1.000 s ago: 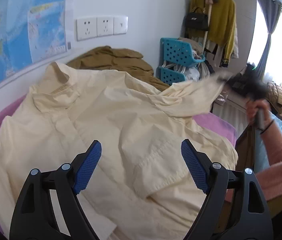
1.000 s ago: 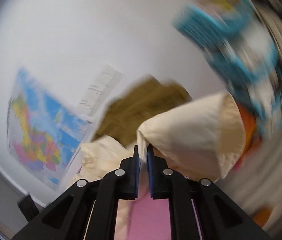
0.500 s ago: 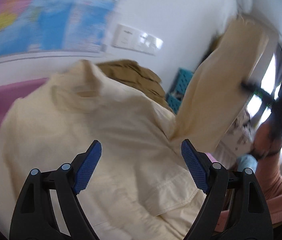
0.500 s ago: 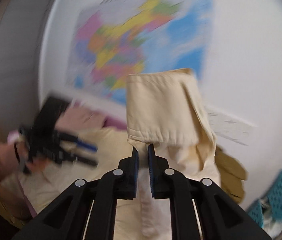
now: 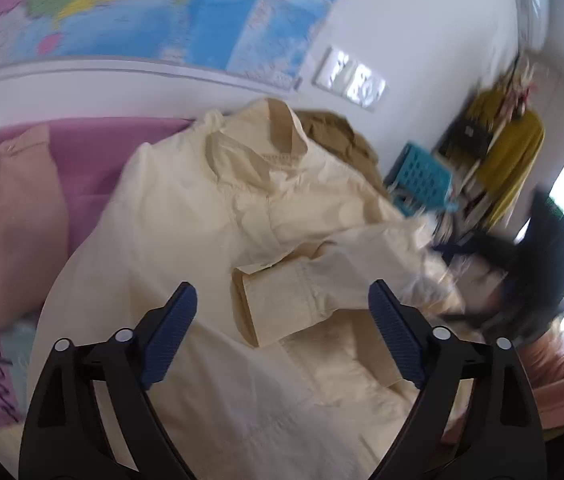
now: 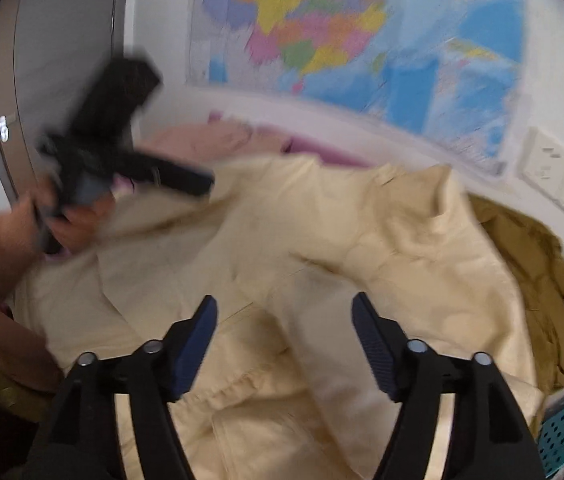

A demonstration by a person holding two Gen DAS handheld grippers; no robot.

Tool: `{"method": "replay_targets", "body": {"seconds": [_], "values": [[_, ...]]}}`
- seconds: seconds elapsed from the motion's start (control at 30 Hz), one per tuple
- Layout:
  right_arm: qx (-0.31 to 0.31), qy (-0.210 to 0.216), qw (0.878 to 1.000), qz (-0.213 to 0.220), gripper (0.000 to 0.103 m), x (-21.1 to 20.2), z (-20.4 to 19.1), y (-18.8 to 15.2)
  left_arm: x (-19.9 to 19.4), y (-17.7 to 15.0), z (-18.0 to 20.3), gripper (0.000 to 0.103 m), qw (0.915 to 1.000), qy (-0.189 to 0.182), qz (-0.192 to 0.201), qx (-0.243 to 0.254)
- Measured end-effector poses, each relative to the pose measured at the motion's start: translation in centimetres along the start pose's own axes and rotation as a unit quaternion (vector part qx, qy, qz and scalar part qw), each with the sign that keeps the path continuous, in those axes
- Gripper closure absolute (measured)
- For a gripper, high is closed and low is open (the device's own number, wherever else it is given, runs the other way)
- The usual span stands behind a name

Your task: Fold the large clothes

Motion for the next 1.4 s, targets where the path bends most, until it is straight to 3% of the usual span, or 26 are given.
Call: {"method": "replay_targets", "body": {"seconds": [0.07, 0.13, 0.23, 0.3, 0.4, 0.47, 0.5, 0.53, 0.57, 0.6, 0.63, 0.67, 0.73, 0.77, 0.83, 0.97, 1.07, 1.13, 1.17, 1.27, 1.3, 1.33, 1.37, 1.4], "values": [[0.054, -0.006, 0.998, 0.023, 0.031, -2.7, 3.2, -1.1, 1.3, 0.8, 0.4, 0.015, 0.9997, 0.006, -0.019, 0.015], [0.139, -0.031, 0.99, 0.018, 0.031, -3.7, 8.1, -2.4, 3.3, 2.2, 1.1, 0.014, 0.9981, 0.025, -0.046, 0.033], [0.251, -0.045, 0.967, -0.005, 0.032, -3.9, 15.2, -5.7, 6.4, 3.8, 1.9, 0.012, 0.9939, 0.035, -0.086, 0.059], [0.32, -0.031, 0.946, -0.031, 0.032, -2.9, 19.4, -8.6, 7.9, 4.4, 2.3, 0.012, 0.9901, 0.05, -0.108, 0.075], [0.382, 0.011, 0.923, -0.047, 0.032, -1.0, 22.6, -11.7, 10.4, 5.1, 3.1, 0.012, 0.9799, 0.078, -0.146, 0.111], [0.418, 0.015, 0.906, -0.07, 0.032, 0.8, 24.0, -13.1, 11.6, 5.0, 3.5, 0.012, 0.973, 0.088, -0.167, 0.133], [0.428, 0.031, 0.9, -0.077, 0.032, 1.6, 24.3, -13.7, 12.3, 4.9, 3.7, 0.02, 0.9688, 0.093, -0.18, 0.142], [0.433, 0.056, 0.897, -0.073, 0.032, 2.4, 24.4, -13.9, 12.9, 4.6, 3.9, 0.038, 0.9651, 0.09, -0.193, 0.153], [0.434, 0.067, 0.896, -0.071, 0.032, 2.8, 24.3, -13.9, 13.2, 4.3, 4.0, 0.046, 0.9626, 0.094, -0.197, 0.16], [0.432, 0.079, 0.896, -0.069, 0.033, 3.6, 24.2, -13.8, 13.4, 3.9, 4.1, 0.062, 0.9605, 0.103, -0.198, 0.166], [0.429, 0.088, 0.897, -0.068, 0.045, 4.2, 23.9, -13.4, 13.3, 3.7, 4.1, 0.078, 0.9606, 0.097, -0.198, 0.17], [0.421, 0.099, 0.899, -0.067, 0.061, 4.7, 23.8, -12.9, 13.0, 3.5, 4.1, 0.078, 0.962, 0.093, -0.193, 0.169], [0.403, 0.076, 0.909, -0.078, 0.088, 5.1, 23.5, -11.9, 12.1, 3.3, 3.9, 0.084, 0.9649, 0.102, -0.177, 0.165], [0.386, 0.057, 0.918, -0.076, 0.094, 4.7, 23.1, -11.1, 11.3, 3.3, 3.6, 0.084, 0.9684, 0.1, -0.167, 0.156], [0.368, 0.023, 0.928, -0.054, 0.096, 2.9, 22.8, -9.7, 9.9, 3.1, 3.0, 0.085, 0.974, 0.092, -0.155, 0.137], [0.356, -0.027, 0.933, 0.046, 0.098, -2.5, 22.9, -7.5, 7.8, 2.0, 2.2, 0.083, 0.9782, 0.088, -0.142, 0.123], [0.339, -0.123, 0.932, 0.038, 0.102, -3.1, 22.3, -6.4, 7.8, 1.1, 2.8, 0.07, 0.9707, 0.122, -0.147, 0.145], [0.349, -0.141, 0.926, 0.009, 0.102, -1.5, 22.8, -6.5, 8.5, 1.2, 3.3, 0.051, 0.9652, 0.148, -0.149, 0.156], [0.352, -0.121, 0.928, -0.011, 0.102, -0.4, 23.2, -6.6, 8.5, 1.3, 3.3, 0.049, 0.9662, 0.142, -0.149, 0.155], [0.352, -0.084, 0.932, -0.039, 0.097, 1.4, 23.0, -7.1, 8.7, 2.2, 3.0, 0.026, 0.9697, 0.127, -0.149, 0.146], [0.345, -0.085, 0.934, -0.035, 0.095, 1.2, 22.6, -7.0, 8.7, 2.4, 3.1, 0.026, 0.9703, 0.127, -0.146, 0.146], [0.328, -0.079, 0.941, -0.022, 0.078, 0.6, 21.7, -6.8, 8.6, 2.9, 3.1, 0.025, 0.9713, 0.126, -0.141, 0.144], [0.316, -0.074, 0.946, -0.017, 0.049, 0.3, 21.0, -6.8, 8.6, 3.1, 3.0, 0.024, 0.9722, 0.123, -0.138, 0.143], [0.296, -0.072, 0.952, -0.016, 0.037, 0.1, 20.0, -6.5, 8.7, 3.5, 2.9, 0.018, 0.9729, 0.119, -0.14, 0.141]]}}
Point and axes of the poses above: each gripper's, at about its wrist camera, not at the fingertips, and x roughly the way its jaws point, z to its right, y to its top, the point moved 1 cm from there along x, roughly the way its jaws point, and after that the axes turned 15 degrees about -z, right-handed, at the moved point
